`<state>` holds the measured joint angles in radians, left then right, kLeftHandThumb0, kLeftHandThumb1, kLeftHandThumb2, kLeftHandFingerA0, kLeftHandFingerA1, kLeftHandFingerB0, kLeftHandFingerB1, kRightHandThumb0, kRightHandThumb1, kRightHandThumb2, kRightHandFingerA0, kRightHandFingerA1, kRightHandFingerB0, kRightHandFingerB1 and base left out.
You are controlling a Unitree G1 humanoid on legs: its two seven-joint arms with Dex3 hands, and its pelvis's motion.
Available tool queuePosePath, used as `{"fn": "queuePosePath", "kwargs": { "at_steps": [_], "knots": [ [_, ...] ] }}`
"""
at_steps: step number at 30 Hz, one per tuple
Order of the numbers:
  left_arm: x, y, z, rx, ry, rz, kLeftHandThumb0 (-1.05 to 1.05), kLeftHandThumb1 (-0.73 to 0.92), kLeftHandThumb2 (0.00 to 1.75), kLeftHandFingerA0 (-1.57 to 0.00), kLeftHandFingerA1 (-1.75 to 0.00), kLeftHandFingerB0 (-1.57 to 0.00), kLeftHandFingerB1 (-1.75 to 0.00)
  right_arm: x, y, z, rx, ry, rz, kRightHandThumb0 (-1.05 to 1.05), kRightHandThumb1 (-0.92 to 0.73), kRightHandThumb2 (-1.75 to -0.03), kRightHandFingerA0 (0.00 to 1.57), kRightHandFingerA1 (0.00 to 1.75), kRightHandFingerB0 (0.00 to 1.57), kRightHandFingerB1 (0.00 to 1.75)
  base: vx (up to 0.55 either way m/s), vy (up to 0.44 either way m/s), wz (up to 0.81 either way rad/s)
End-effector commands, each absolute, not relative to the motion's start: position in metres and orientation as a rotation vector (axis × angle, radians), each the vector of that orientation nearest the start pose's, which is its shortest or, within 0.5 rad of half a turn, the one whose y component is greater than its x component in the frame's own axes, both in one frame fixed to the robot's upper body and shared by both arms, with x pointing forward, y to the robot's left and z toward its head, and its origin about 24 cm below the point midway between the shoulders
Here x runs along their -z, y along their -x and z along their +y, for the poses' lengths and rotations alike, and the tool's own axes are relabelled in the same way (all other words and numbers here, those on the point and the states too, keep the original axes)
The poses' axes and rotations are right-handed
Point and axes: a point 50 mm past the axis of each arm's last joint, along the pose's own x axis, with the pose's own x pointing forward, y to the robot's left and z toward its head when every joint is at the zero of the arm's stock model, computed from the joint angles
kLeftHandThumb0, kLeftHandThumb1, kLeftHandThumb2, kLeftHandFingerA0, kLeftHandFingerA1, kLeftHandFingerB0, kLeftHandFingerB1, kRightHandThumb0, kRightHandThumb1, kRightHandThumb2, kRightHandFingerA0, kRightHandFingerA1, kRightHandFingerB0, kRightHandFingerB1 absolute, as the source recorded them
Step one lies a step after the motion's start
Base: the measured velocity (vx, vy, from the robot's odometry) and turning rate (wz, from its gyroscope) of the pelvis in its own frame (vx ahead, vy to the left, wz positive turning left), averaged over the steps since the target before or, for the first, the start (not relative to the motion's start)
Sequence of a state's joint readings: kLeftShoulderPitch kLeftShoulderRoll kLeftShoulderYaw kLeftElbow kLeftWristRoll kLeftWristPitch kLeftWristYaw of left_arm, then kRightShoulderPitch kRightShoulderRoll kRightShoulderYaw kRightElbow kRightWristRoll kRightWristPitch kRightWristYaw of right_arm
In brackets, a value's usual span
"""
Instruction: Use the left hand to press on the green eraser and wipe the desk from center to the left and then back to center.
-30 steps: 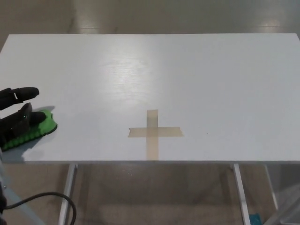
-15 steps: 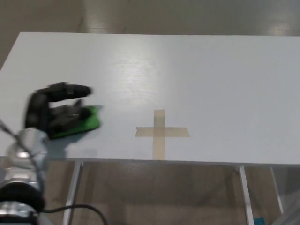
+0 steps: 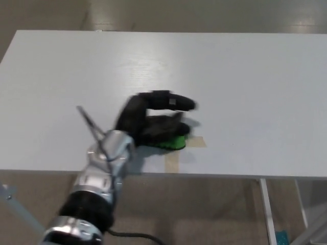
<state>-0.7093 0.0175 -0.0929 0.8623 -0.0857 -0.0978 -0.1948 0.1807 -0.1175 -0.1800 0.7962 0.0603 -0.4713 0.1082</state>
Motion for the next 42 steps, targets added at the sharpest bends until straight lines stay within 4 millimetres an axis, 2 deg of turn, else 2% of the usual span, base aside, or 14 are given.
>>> {"fn": "queuePosePath", "kwargs": {
  "at_steps": [1,14,22,25,26,28,29,31,32,33,34,35,36,42],
  "knots": [
    [-0.062,-0.353,0.038,0.539,-0.052,0.153,-0.26,0.75,0.65,-0.97,-0.53,-1.01,-0.53,0.106,-0.131,-0.227,0.178,-0.004,0.486,-0.4,-0.72,-0.63,0.7,0.47,0.58,0.39,0.0,0.0,0.0],
    [-0.062,-0.348,0.027,0.568,-0.042,0.179,-0.26,0.75,0.65,-0.94,-0.53,-1.0,-0.51,0.106,-0.13,-0.228,0.158,0.006,0.49,-0.4,-0.73,-0.63,0.7,0.47,0.58,0.39,0.0,0.0,0.0],
    [-0.091,-0.357,0.039,0.605,0.065,0.129,-0.33,0.67,0.61,-0.87,-0.47,-0.66,-0.4,0.107,-0.129,-0.227,0.166,-0.005,0.503,-0.4,-0.73,-0.63,0.7,0.47,0.58,0.39,0.0,0.0,0.0],
    [-0.11,-0.356,0.041,0.682,0.143,0.072,-0.43,0.58,0.58,-0.69,-0.42,-0.5,-0.36,0.106,-0.129,-0.227,0.158,-0.007,0.502,-0.41,-0.72,-0.63,0.7,0.47,0.58,0.39,0.0,0.0,0.0],
    [-0.143,-0.352,0.045,0.804,0.177,-0.004,-0.57,0.51,0.56,-0.37,-0.34,-0.37,-0.34,0.106,-0.13,-0.228,0.16,0.0,0.499,-0.41,-0.72,-0.63,0.69,0.46,0.57,0.39,0.0,0.0,0.0],
    [-0.175,-0.342,0.05,0.943,0.167,-0.093,-0.65,0.52,0.56,-0.29,-0.31,-0.28,-0.33,0.105,-0.132,-0.228,0.162,0.005,0.496,-0.41,-0.72,-0.63,0.69,0.46,0.57,0.39,0.0,0.0,0.0],
    [-0.193,-0.332,0.054,1.03,0.146,-0.155,-0.33,0.25,0.88,-0.07,-0.5,-0.09,-0.51,0.106,-0.133,-0.227,0.164,0.006,0.497,-0.4,-0.73,-0.63,0.7,0.46,0.57,0.39,0.0,0.0,0.0],
    [-0.206,-0.323,0.056,1.095,0.128,-0.199,-0.33,0.25,0.88,-0.07,-0.5,-0.09,-0.51,0.106,-0.133,-0.227,0.166,0.007,0.499,-0.4,-0.73,-0.63,0.7,0.46,0.57,0.39,0.0,0.0,0.0],
    [-0.212,-0.318,0.058,1.127,0.115,-0.225,-0.72,0.56,0.58,-0.22,-0.29,-0.19,-0.33,0.106,-0.133,-0.227,0.166,0.008,0.5,-0.4,-0.73,-0.63,0.7,0.46,0.57,0.39,0.0,0.0,0.0],
    [-0.215,-0.316,0.059,1.142,0.109,-0.236,-0.72,0.56,0.58,-0.22,-0.29,-0.19,-0.33,0.107,-0.133,-0.227,0.166,0.009,0.5,-0.4,-0.73,-0.63,0.7,0.46,0.57,0.39,0.0,0.0,0.0],
    [-0.228,-0.303,0.067,1.211,0.072,-0.307,-0.38,0.22,0.88,0.0,-0.47,-0.03,-0.5,0.107,-0.132,-0.228,0.161,0.014,0.503,-0.4,-0.73,-0.63,0.71,0.47,0.57,0.39,0.0,0.0,0.0],
    [-0.236,-0.294,0.072,1.253,0.046,-0.348,-0.38,0.22,0.88,0.0,-0.47,-0.03,-0.5,0.107,-0.131,-0.228,0.156,0.016,0.505,-0.4,-0.73,-0.63,0.71,0.47,0.57,0.39,0.0,0.0,0.0],
    [-0.243,-0.281,0.081,1.314,0.011,-0.394,-0.84,0.5,0.86,-0.08,-0.34,-0.05,-0.36,0.108,-0.128,-0.229,0.15,0.018,0.511,-0.4,-0.73,-0.63,0.71,0.47,0.57,0.39,0.0,0.0,0.0],
    [-0.253,-0.234,0.124,1.454,-0.125,-0.447,-0.83,0.46,0.89,-0.09,-0.23,-0.05,-0.27,0.111,-0.115,-0.232,0.147,0.052,0.538,-0.39,-0.71,-0.63,0.69,0.45,0.56,0.39,0.0,0.0,0.0]
  ]
}}
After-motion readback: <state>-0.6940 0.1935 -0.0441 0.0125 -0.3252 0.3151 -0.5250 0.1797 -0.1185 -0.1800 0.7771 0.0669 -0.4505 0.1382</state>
